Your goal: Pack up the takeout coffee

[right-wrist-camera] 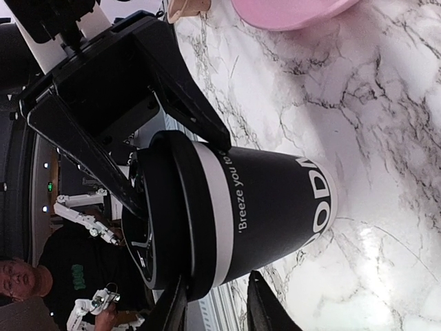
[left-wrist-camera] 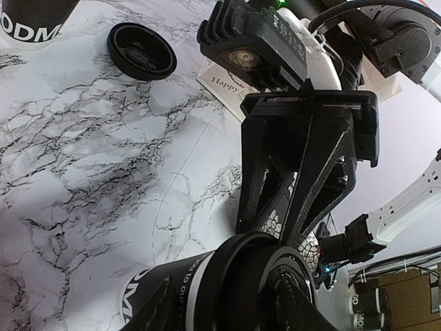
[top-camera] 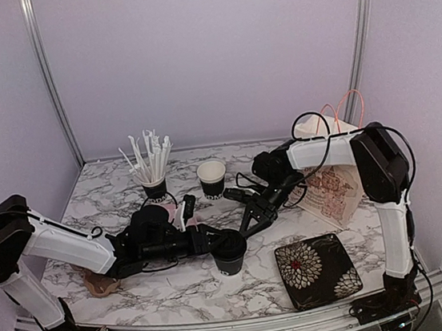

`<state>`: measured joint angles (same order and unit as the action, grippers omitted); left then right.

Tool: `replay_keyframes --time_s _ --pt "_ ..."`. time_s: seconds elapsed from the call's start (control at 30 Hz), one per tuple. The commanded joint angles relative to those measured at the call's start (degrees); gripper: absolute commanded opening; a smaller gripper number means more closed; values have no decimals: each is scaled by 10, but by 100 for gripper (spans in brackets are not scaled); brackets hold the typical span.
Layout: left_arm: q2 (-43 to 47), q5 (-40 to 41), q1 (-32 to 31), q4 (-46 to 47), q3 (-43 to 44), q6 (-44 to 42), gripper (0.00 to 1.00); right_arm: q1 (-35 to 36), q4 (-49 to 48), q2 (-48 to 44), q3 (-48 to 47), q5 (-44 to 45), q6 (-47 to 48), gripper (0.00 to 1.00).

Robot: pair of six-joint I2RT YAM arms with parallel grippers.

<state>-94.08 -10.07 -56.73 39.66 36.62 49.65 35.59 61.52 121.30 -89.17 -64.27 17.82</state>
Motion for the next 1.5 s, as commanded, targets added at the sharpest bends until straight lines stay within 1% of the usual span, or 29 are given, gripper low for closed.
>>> replay_keyframes --time_s 0.0,0.1,0.3,0.4,0.47,0.6,0.77,0.8,0.9,0.97,1.03,1.13,1.3,1.37,1.47 --pt "-38 14 -5 -178 -40 -2 49 19 25 14 22 53 25 31" --pt "-34 19 -5 -181 -43 -2 49 15 27 3 28 54 26 36" --pt "-28 26 -5 -184 -49 1 49 15 30 -17 48 34 32 39" --pt "-25 27 -5 -186 -51 4 49 16 31 -27 53 19 36 38" --pt "-23 28 -5 -186 -51 4 49 18 22 -34 57 27 27 37" --pt "-21 29 -6 -186 -50 3 49 28 13 -24 51 25 14 36" --pt "-28 29 -13 -186 -43 -1 49 33 -33 -11 46 57 -38 34" --pt "-30 28 -14 -186 -42 -2 49 33 -41 -10 47 62 -43 33" --pt "-36 29 -16 -186 -38 -4 49 31 -64 -6 54 51 -48 24" --pt "-41 27 -16 -185 -38 -4 49 29 -79 3 65 47 -57 20" --pt "-47 26 -16 -185 -38 -4 49 21 -113 17 88 43 -78 14" --pt "-53 26 -16 -185 -40 -3 49 12 -138 59 114 46 -92 7" --pt "-52 29 -17 -184 -51 2 49 17 -141 106 111 112 -104 4" --pt "-51 30 -16 -184 -55 3 49 23 -142 101 109 159 -105 4" --pt "-45 33 -17 -183 -57 3 49 45 -145 80 111 256 -110 4"
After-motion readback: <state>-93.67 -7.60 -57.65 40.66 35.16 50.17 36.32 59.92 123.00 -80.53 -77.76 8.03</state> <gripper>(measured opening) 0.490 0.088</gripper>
